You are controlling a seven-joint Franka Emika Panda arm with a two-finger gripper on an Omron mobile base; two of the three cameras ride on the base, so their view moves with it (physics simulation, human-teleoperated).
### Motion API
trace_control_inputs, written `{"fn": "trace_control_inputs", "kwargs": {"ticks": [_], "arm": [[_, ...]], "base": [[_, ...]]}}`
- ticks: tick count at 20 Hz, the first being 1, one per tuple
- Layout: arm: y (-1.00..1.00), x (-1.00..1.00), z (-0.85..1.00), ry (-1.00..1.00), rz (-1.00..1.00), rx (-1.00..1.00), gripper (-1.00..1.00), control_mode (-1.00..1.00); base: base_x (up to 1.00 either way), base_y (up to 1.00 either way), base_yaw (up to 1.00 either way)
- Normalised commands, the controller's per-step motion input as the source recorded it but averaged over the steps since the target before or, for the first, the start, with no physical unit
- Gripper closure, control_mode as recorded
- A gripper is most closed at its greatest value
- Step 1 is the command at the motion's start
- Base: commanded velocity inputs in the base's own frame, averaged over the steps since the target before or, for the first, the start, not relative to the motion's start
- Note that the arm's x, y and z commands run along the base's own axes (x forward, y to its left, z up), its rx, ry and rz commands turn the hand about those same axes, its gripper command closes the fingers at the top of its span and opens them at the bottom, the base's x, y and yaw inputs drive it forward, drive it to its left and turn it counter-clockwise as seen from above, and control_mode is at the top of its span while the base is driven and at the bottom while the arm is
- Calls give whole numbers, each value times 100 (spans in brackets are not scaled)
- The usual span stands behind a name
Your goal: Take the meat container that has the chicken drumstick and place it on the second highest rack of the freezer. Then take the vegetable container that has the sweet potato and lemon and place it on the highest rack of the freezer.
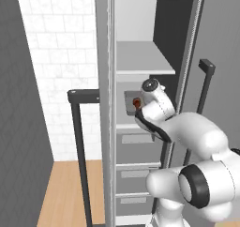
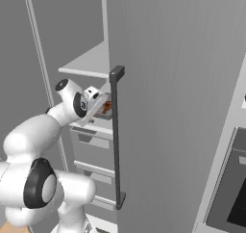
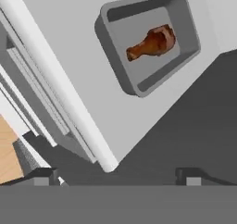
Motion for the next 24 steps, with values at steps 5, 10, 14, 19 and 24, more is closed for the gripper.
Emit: {"fn": "trace_control_inputs", "kwargs": {"ticks": [5,10,14,19,24], "arm": [[-14,-55,58,0,-29,20,-100,-100],[2,-100,2,-3,-34,18,-100,-100],[5,-99,2,-17,-35,33,-100,-100],[0,-99,12,-24,-28,43,-100,-100],[0,-89,37,-7,-23,30,-100,-100]], "base": [[0,0,0],[0,0,0],[0,0,0],[0,0,0],[0,0,0]]}}
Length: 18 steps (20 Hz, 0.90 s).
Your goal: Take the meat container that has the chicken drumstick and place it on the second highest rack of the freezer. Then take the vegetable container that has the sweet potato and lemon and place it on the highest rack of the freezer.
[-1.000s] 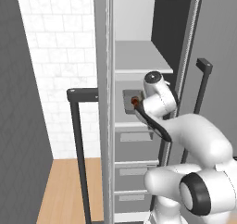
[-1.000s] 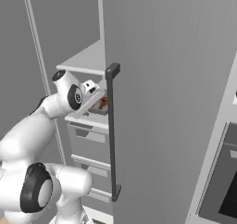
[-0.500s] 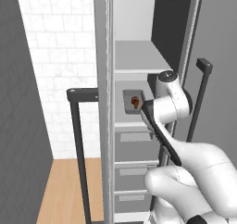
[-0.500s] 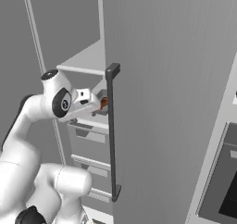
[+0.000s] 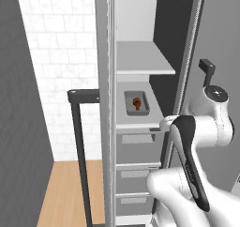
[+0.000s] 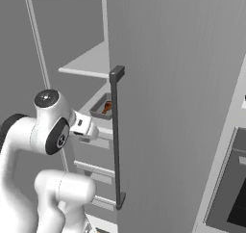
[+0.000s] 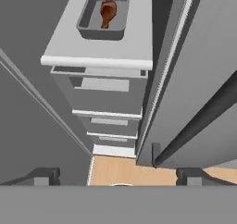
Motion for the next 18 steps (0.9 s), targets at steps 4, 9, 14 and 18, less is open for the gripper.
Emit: {"fn": "trace_control_inputs", "kwargs": {"ticks": [4,9,14,18], "arm": [[0,-31,49,0,-16,0,-100,-100],[-1,-44,55,8,-13,0,-100,-100],[-6,-56,46,21,0,0,-100,-100],[-2,-39,23,16,4,-1,-100,-100]], "base": [[0,0,0],[0,0,0],[0,0,0],[0,0,0]]}}
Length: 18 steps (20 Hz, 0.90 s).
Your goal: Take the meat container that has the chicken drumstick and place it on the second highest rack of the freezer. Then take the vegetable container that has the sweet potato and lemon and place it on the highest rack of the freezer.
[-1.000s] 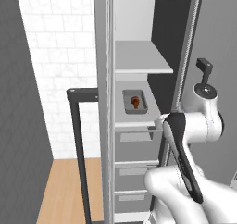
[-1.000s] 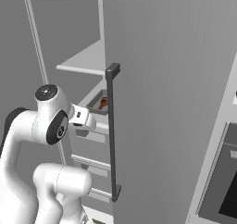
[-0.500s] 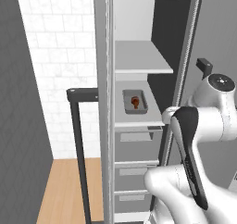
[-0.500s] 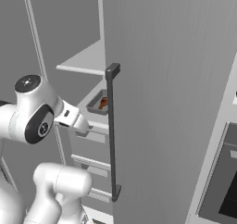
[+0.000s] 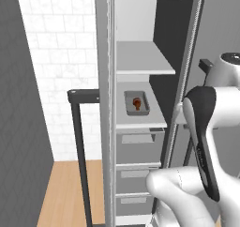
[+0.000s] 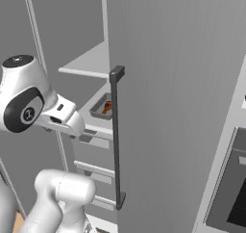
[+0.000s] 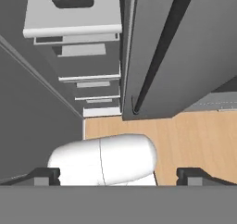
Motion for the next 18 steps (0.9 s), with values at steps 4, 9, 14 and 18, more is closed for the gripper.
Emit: {"fn": "trace_control_inputs", "kwargs": {"ticks": [4,9,14,18], "arm": [[0,-19,10,3,13,0,-100,-100],[-13,-23,2,-1,18,0,-100,-100],[-14,-43,2,-12,3,0,-100,-100],[-4,-28,31,-16,0,0,-100,-100]], "base": [[0,0,0],[0,0,0],[0,0,0],[0,0,0]]}}
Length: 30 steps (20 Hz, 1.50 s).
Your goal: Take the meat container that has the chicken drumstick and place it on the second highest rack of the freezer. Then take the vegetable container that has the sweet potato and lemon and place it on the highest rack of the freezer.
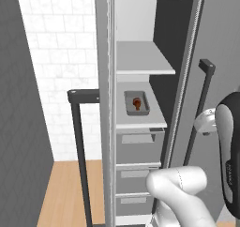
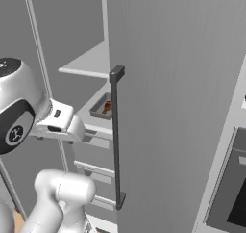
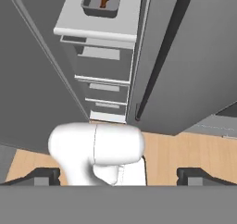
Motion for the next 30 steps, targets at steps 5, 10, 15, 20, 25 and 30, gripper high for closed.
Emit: {"fn": "trace_control_inputs", "kwargs": {"ticks": [5,10,15,20,25,30], "arm": [[0,-9,29,-10,-1,0,-100,-100],[4,0,13,-4,-1,0,-100,-100],[14,0,2,-4,0,0,-100,-100],[2,-8,0,0,0,0,-100,100],[0,0,0,0,0,0,-100,100],[0,0,0,0,0,0,-100,100]], "base": [[0,0,0],[0,0,0],[0,0,0],[-55,-33,-5],[-95,-86,-29],[-23,-33,-81]]}}
